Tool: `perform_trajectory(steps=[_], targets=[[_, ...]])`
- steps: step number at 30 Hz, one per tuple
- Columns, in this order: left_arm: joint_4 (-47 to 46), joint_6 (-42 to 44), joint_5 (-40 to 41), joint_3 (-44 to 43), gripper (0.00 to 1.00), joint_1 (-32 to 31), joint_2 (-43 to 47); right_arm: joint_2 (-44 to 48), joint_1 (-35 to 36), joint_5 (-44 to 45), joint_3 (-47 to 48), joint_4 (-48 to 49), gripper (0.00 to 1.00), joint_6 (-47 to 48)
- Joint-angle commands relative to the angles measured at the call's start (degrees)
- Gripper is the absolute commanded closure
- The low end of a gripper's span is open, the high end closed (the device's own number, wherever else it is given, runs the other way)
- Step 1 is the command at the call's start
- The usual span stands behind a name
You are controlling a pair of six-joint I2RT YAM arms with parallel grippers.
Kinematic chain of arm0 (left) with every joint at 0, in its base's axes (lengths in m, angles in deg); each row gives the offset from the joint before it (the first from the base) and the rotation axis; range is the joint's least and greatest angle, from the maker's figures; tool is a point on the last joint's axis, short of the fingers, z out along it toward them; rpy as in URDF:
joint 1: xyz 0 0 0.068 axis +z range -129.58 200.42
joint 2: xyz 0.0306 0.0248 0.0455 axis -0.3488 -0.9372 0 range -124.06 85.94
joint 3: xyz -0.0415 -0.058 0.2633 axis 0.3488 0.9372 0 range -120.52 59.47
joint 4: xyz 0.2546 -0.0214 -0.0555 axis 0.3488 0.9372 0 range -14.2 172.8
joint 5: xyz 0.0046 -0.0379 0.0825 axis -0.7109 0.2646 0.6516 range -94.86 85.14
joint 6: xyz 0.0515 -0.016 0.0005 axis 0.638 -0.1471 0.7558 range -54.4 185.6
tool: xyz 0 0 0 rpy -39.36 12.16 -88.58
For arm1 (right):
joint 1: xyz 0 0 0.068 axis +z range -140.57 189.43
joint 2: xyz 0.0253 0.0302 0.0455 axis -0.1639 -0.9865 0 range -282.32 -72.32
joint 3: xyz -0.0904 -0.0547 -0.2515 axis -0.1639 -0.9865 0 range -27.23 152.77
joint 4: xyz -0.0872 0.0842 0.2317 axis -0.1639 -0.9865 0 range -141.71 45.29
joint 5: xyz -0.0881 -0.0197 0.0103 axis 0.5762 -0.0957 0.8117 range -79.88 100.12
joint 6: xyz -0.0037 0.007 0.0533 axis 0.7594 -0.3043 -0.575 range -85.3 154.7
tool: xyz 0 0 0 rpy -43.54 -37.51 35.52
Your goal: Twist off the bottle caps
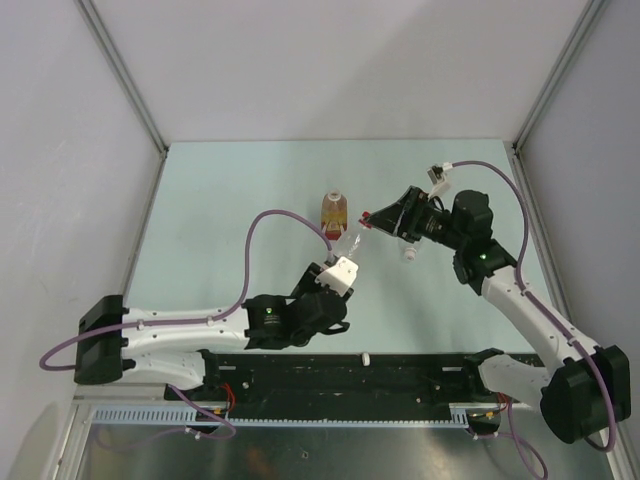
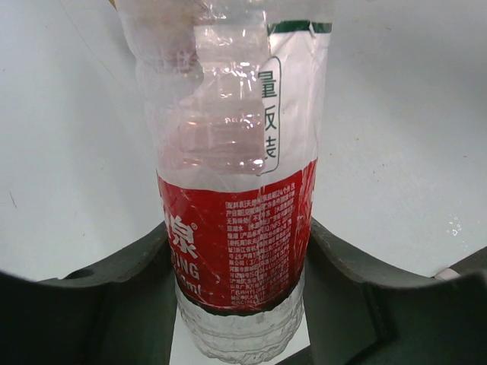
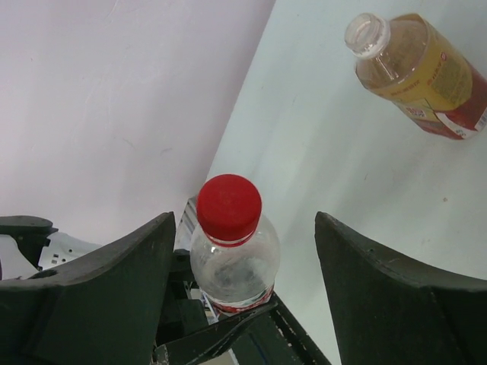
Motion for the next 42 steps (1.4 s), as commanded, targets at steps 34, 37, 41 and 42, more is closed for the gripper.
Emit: perform_trajectory(steps=[34,37,41,42], targets=[[0.9,-3.4,0.8,-2.8,1.0,-1.0,-2.6,-3.1,-0.3,-5.0,2.6,6.6,0.98,-2.5],[0.6,-4.0,0.7,-2.3,1.0,-1.0,-2.0,-2.7,-0.1,-6.6,2.5,8.0,1.0,-1.8],[-2.3,-2.7,-2.1,-0.9,1.0,-1.0,0.4,-1.5,0.1,-8.7,2.4,9.9,1.0,-1.1],[-3.5,-2.1,-3.2,-0.2,1.0,-1.0,1.3,-1.2,0.1,-9.2,2.4,10.3,1.0,-0.8]])
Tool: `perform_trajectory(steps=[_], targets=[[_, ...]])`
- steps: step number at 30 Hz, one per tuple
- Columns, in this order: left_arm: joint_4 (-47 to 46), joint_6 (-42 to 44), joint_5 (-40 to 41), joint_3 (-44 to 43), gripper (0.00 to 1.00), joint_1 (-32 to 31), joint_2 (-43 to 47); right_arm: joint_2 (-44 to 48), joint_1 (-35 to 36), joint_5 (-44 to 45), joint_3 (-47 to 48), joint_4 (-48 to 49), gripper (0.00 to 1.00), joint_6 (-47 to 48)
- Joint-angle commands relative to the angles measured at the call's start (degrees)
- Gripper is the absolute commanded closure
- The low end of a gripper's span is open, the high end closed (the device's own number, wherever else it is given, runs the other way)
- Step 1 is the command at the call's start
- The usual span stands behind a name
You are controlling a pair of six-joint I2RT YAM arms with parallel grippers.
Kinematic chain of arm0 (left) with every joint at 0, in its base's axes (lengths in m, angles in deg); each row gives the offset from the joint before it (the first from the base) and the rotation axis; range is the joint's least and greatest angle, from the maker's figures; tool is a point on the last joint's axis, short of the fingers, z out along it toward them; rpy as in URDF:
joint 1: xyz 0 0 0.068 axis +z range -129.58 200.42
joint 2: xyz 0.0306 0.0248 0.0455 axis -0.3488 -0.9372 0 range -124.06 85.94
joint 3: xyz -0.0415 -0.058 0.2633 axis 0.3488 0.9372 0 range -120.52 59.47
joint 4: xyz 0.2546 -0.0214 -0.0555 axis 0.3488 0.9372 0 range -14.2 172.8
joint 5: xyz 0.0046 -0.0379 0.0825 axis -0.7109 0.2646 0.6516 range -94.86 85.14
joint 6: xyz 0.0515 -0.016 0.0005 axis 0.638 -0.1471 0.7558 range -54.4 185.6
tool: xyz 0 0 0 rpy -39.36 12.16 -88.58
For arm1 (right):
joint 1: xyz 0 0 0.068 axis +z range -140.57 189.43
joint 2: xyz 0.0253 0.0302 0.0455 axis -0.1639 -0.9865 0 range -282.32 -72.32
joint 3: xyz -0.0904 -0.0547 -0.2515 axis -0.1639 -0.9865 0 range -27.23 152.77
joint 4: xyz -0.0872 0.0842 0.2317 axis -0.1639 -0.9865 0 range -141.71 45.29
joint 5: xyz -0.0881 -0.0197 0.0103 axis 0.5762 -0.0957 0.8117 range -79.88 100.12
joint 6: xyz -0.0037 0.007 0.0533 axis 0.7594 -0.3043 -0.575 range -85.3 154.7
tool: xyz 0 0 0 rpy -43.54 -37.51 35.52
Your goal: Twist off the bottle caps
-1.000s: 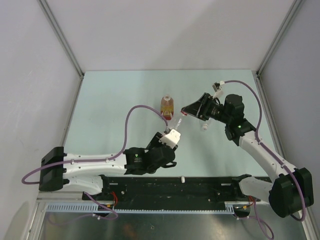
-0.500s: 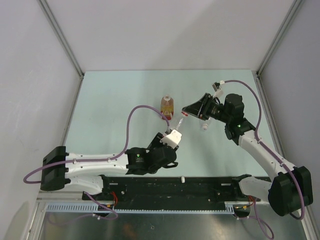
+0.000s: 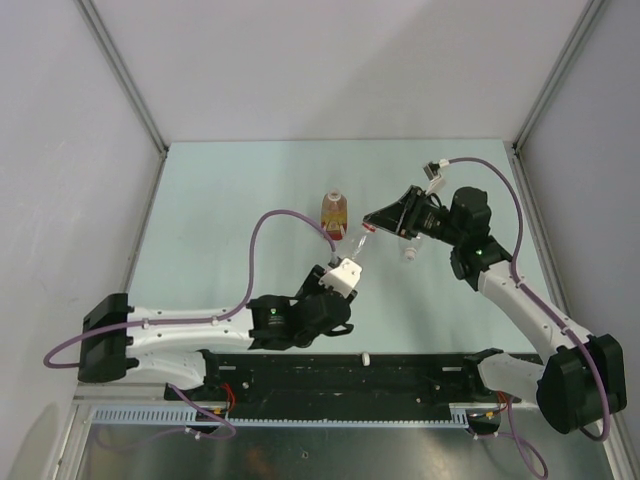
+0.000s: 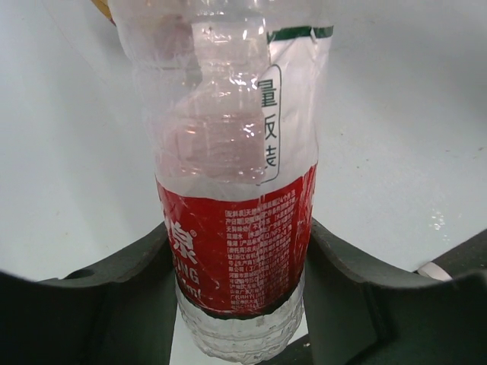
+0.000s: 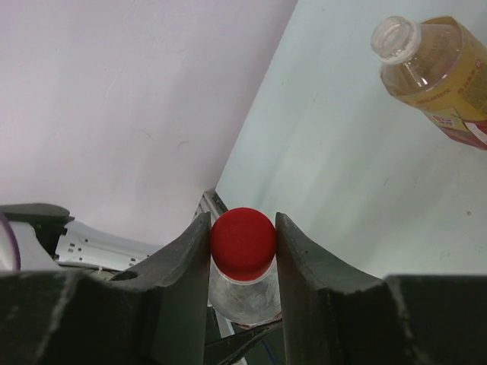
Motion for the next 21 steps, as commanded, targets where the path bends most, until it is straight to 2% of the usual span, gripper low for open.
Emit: perform_trajectory(steps=[1,5,10,17,21], targets=[[-6.4,0.7,-3.7,1.9,1.0,-0.3,4.8,3.1,0.6,-5.3,2.2,5.6,1.0,1.9],[-14.0,4.4,-12.1,5.7,1.0,0.2,9.9,4.7,0.7,-8.1,1.7,7.5,1.0,2.6],[-26.0,7.6,-30.5,11.3,1.0,3.3,16.0,6.9,0.8,-12.4,0.9,10.8,1.0,3.8],[-39.7,5.6,-57.1,18.3,1.0,9.8,22.3,10.0,1.6,-18.9,0.2,17.8,1.0,3.7],[-42.8,4.5,-66.5,19.2,1.0,11.7,23.1,11.8,3.2,-21.1,0.1,20.6,1.0,4.6]])
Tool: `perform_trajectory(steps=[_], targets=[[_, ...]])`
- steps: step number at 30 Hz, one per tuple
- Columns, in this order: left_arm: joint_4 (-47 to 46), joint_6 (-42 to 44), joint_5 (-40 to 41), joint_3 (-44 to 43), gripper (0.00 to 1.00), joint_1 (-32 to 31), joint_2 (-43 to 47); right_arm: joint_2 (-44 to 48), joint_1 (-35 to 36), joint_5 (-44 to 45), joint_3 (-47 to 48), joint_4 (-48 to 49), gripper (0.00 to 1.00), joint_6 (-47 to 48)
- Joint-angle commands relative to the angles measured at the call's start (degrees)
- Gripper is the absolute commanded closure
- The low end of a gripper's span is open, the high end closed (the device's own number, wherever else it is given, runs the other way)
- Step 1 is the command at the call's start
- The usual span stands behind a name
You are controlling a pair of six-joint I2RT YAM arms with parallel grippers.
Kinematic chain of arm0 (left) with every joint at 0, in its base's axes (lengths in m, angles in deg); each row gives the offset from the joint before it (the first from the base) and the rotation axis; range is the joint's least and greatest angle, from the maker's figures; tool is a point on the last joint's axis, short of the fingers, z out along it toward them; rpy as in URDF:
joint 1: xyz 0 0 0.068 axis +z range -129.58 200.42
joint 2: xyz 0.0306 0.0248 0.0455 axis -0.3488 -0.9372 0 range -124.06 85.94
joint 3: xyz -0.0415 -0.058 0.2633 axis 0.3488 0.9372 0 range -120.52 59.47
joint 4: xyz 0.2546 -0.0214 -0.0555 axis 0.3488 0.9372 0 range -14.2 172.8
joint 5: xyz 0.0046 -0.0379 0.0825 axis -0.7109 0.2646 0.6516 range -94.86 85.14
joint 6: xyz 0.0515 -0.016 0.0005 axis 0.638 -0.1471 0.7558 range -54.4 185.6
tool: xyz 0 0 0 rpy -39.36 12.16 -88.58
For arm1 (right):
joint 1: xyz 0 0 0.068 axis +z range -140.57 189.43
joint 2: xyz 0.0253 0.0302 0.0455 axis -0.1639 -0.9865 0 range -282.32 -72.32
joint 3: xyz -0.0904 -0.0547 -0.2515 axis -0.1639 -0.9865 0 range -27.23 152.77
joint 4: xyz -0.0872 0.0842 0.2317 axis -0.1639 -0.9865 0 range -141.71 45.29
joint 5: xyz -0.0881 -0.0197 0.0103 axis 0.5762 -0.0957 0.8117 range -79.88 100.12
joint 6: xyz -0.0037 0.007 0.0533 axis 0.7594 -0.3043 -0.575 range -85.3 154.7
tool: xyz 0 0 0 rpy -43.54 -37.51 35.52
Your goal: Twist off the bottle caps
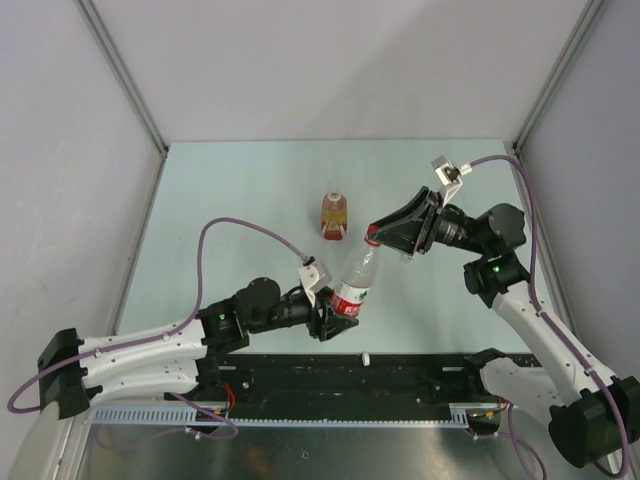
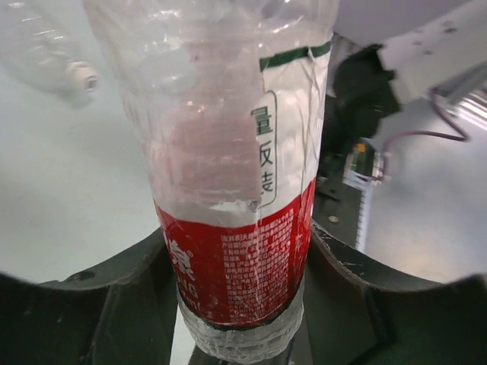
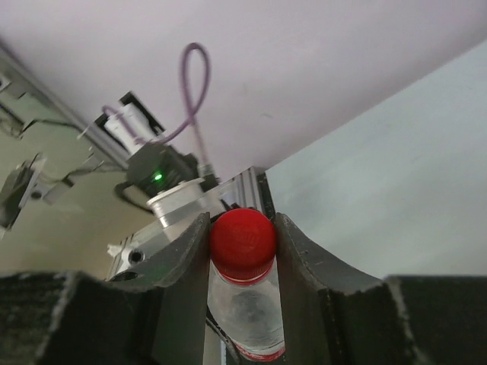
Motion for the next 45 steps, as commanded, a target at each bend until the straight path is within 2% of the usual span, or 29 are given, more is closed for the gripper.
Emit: perform_trajectory(steps=[1,10,15,31,39,45], targets=[[-12.0,0.7,-20.9,0.2,1.0,1.1,1.4,2.1,2.5,-5.5,0.1,6.2,1.0,1.3],[-20.1,-1.2,-37.6,0.9,1.0,1.8,1.5,4.0,6.8,-10.0,0.1,12.2,1.0,2.2],[-21.9,-1.9,-42.7,0.8,1.0,1.9,1.3,5.0,7.3,-11.4,0.1,15.8,1.0,1.0],[-23.8,-3.2,-48.1,1.7,1.0,1.9,1.8,6.6,5.5,-14.1,0.2,28.1,1.0,-7.5],[-23.9,-3.8,-48.6,2.2,1.0,1.9,1.2,7.9,2.7,-11.1,0.3,29.6,1.0,-9.3],[-24.0,-4.2,-48.3,3.1,1.0,1.9,0.9,9.7,-2.3,-4.2,0.3,29.2,1.0,-12.0]])
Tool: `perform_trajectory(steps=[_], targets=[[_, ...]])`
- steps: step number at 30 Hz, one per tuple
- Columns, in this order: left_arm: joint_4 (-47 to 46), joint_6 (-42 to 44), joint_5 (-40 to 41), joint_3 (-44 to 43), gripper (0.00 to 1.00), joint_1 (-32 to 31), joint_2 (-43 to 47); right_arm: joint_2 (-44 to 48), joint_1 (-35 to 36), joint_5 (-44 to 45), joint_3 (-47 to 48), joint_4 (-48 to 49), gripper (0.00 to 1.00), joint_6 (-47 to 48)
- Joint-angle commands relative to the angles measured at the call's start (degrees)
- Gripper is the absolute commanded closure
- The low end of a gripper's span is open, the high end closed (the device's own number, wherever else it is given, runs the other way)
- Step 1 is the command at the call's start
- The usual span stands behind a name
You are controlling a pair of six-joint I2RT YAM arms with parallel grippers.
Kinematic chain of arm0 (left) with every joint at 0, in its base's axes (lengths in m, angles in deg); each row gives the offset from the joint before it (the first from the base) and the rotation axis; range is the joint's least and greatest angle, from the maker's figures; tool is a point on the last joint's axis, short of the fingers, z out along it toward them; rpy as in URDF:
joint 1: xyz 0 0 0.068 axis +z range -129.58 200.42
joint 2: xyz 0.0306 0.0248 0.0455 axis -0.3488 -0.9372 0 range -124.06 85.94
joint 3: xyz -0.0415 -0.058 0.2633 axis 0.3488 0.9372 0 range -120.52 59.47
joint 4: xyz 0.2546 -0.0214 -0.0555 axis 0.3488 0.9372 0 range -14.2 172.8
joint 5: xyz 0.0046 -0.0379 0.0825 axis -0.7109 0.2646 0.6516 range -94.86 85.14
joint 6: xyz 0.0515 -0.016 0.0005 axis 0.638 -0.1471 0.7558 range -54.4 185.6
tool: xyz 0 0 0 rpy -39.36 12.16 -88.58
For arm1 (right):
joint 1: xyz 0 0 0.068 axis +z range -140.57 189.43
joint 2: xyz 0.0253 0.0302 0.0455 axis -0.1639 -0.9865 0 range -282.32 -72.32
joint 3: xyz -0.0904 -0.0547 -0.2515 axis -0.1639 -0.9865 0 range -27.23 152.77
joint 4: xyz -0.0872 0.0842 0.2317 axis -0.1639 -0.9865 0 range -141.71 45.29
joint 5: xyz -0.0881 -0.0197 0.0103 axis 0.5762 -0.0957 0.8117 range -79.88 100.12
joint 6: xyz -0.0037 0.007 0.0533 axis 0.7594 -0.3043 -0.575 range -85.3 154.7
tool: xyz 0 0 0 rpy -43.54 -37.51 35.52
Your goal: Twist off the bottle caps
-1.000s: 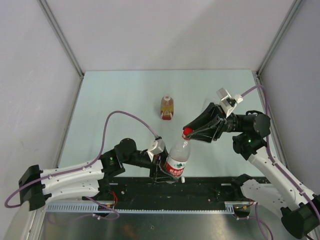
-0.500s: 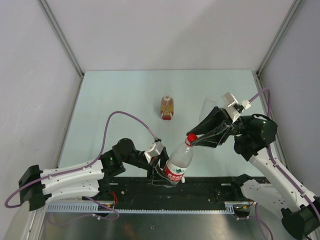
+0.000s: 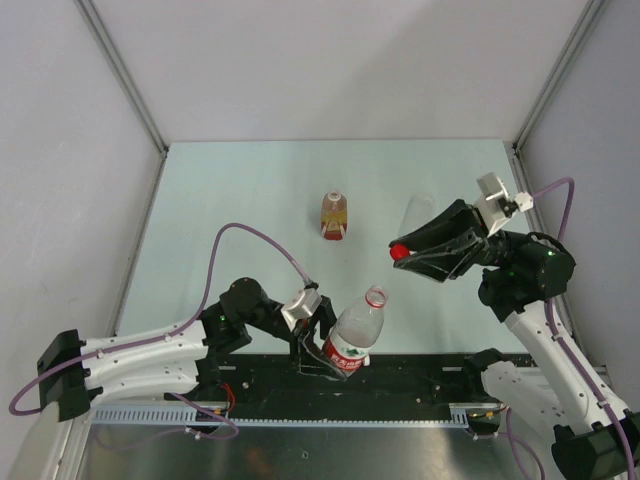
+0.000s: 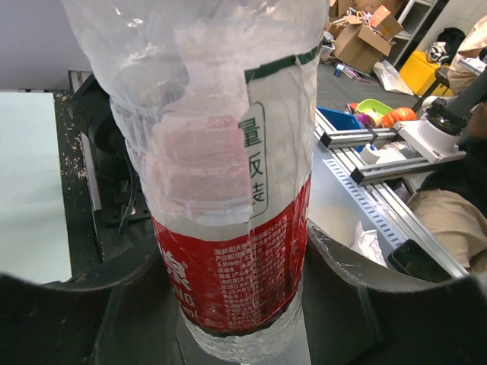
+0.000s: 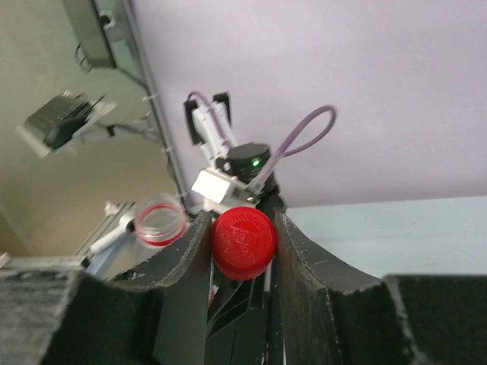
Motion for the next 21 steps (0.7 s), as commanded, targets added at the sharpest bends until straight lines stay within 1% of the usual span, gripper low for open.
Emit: perform_trajectory(steps=[1,8,12,14,16,21], targets=[[-3.7,1.6,-2.8,0.9,1.0,-0.2,0.6,1.6,-3.0,7.1,0.4,1.3,1.0,-2.3],[-3.7,1.5,-2.4,1.2,1.0,-0.2,0.1,1.6,-3.8,9.1,0.4,-0.6,1.0,-2.1],[-3.7,2.1,-1.2,1.4,1.0,-0.2,0.3,1.9,-3.8,9.6,0.4,-4.0,1.0,0.0],[-3.7,2.5,0.6,1.8,1.0,0.0,0.7,2.7,-3.8,10.4,0.4,-8.7,1.0,3.2],[-3.4,3.2,3.9,2.7,1.0,0.3,1.5,4.0,-3.8,12.2,0.4,-15.6,1.0,7.9],[-1.6,5.1,16.5,5.4,1.0,0.9,4.9,5.8,-3.7,19.0,0.4,-33.7,1.0,19.4]])
